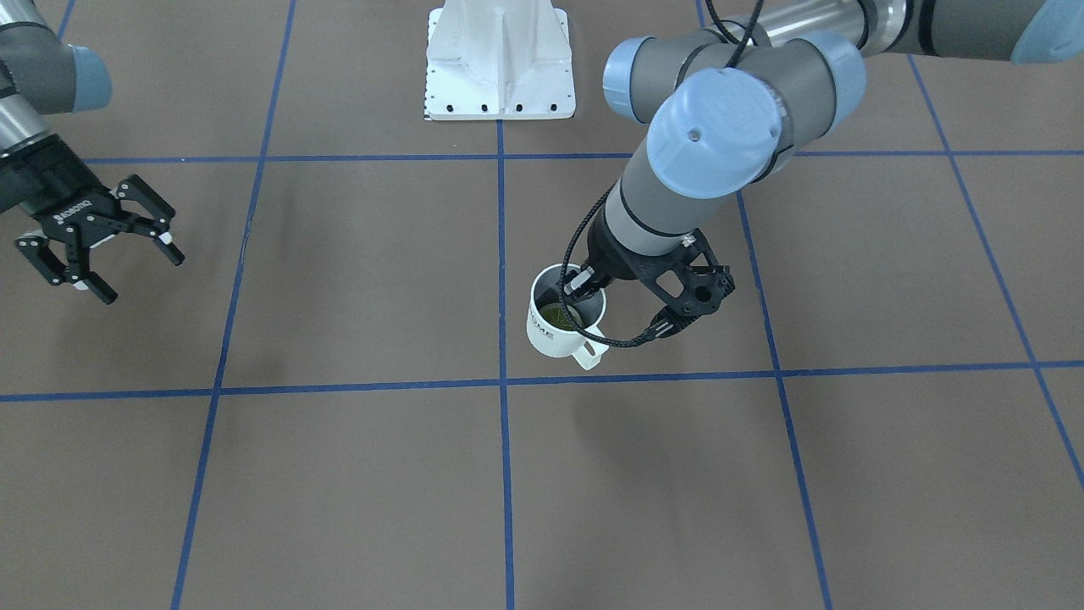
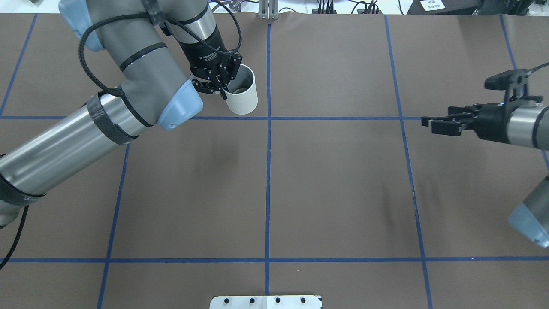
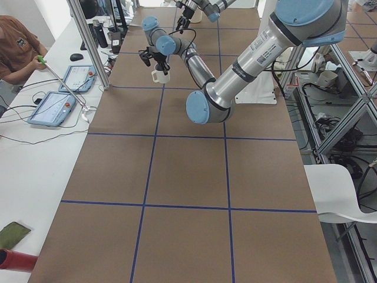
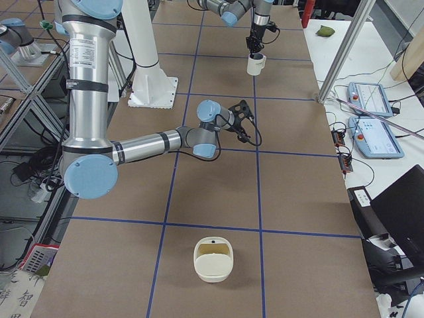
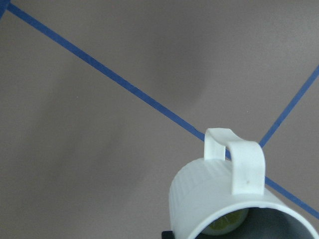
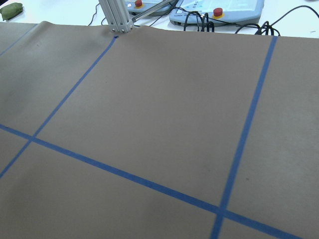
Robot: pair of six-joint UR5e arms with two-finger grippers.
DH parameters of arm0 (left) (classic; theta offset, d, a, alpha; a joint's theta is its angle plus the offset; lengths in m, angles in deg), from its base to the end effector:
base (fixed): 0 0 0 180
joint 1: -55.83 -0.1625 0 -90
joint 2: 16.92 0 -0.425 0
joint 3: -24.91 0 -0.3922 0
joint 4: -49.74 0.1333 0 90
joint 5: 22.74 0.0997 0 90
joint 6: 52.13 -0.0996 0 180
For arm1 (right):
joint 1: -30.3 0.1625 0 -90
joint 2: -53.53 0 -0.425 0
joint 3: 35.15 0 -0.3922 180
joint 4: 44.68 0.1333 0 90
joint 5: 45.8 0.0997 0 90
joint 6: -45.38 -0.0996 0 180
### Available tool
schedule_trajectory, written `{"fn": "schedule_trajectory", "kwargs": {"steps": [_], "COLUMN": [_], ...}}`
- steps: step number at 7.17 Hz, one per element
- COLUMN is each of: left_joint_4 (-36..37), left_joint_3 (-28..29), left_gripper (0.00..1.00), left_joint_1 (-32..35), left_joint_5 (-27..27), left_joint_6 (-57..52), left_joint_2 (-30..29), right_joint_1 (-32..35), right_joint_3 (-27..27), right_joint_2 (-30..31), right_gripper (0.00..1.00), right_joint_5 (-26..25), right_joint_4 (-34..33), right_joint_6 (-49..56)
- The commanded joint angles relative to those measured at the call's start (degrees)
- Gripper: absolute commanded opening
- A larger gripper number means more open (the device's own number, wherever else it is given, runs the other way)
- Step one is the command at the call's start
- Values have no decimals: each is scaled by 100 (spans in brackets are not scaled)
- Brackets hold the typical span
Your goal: Left arm hands cup to right arm to dump lemon
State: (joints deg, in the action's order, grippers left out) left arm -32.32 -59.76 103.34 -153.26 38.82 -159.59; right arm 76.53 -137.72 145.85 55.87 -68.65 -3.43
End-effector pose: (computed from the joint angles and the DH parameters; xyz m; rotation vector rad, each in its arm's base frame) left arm 0.4417 -0.5838 0.1270 -0.3671 0.8823 -0.5387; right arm -0.2553 -0.4301 0.4436 0.7912 -1.0773 -0.0611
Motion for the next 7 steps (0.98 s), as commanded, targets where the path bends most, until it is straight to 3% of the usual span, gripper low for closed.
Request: {"fn": "schedule_trajectory", "kwargs": {"steps": [1, 2, 4, 5, 7], "left_joint_4": [6, -2, -3, 6, 15], "left_joint_3": [169, 213, 327, 719, 1074], "left_gripper": [0, 0, 0, 0, 0], "left_joint_1": [-171, -181, -242, -242, -303], "left_joint_5": [184, 176, 185, 185, 167], "left_joint_6": [551, 624, 650, 825, 844], "left_joint_2": [-286, -358, -524, -760, -1025], "right_joint_1": [-1478, -2051, -2468, -2609, -3399], "right_joint_3": [9, 45, 62, 36, 71], "right_joint_2": [-529, -766, -1319, -1566, -2241], "right_gripper": [100, 100, 100, 100, 100], "right_joint_5": [-2097, -2855, -3065, -3422, -5166], "right_joint_4": [-2, -20, -308, -771, -1823], "right_joint_6": [-40, -40, -58, -49, 39]}}
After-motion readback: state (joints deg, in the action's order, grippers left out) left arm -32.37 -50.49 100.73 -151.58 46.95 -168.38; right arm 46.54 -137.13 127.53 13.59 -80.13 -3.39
